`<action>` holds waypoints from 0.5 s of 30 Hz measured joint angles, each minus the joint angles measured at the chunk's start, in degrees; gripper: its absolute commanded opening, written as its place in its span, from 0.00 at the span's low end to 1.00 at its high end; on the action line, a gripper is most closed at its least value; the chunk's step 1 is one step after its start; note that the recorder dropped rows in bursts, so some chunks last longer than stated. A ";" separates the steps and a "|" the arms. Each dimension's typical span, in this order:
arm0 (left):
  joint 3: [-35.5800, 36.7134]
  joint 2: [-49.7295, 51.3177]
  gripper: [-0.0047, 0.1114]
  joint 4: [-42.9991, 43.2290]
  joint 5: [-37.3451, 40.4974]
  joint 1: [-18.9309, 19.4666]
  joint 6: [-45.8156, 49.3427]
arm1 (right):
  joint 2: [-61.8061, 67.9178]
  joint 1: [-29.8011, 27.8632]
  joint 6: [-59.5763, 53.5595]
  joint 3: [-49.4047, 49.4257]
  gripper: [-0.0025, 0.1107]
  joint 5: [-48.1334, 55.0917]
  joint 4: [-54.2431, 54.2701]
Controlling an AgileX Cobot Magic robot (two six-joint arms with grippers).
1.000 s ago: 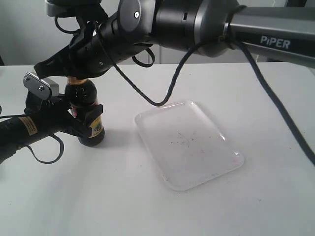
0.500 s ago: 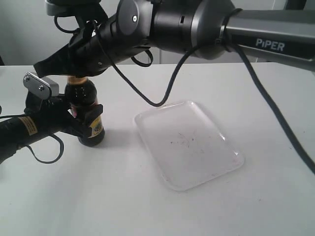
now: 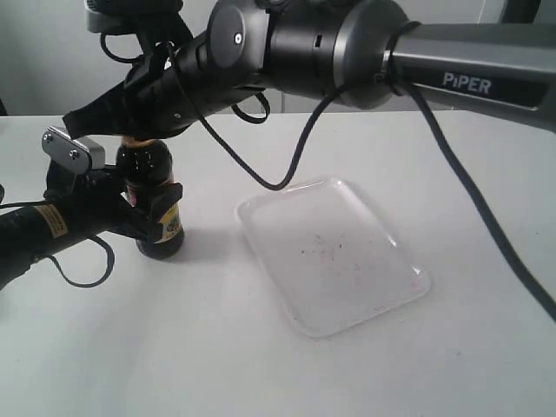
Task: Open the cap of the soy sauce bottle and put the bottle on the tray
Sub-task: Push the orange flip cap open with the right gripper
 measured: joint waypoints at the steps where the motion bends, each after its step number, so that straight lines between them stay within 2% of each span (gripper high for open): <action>1: 0.00 0.00 0.04 0.00 0.00 0.00 0.00 | 0.00 0.00 0.00 -0.29 0.02 0.11 0.00; 15: 0.00 0.00 0.04 0.00 -0.10 0.00 0.22 | -0.34 -2.18 0.00 -2.16 0.02 -0.10 -0.98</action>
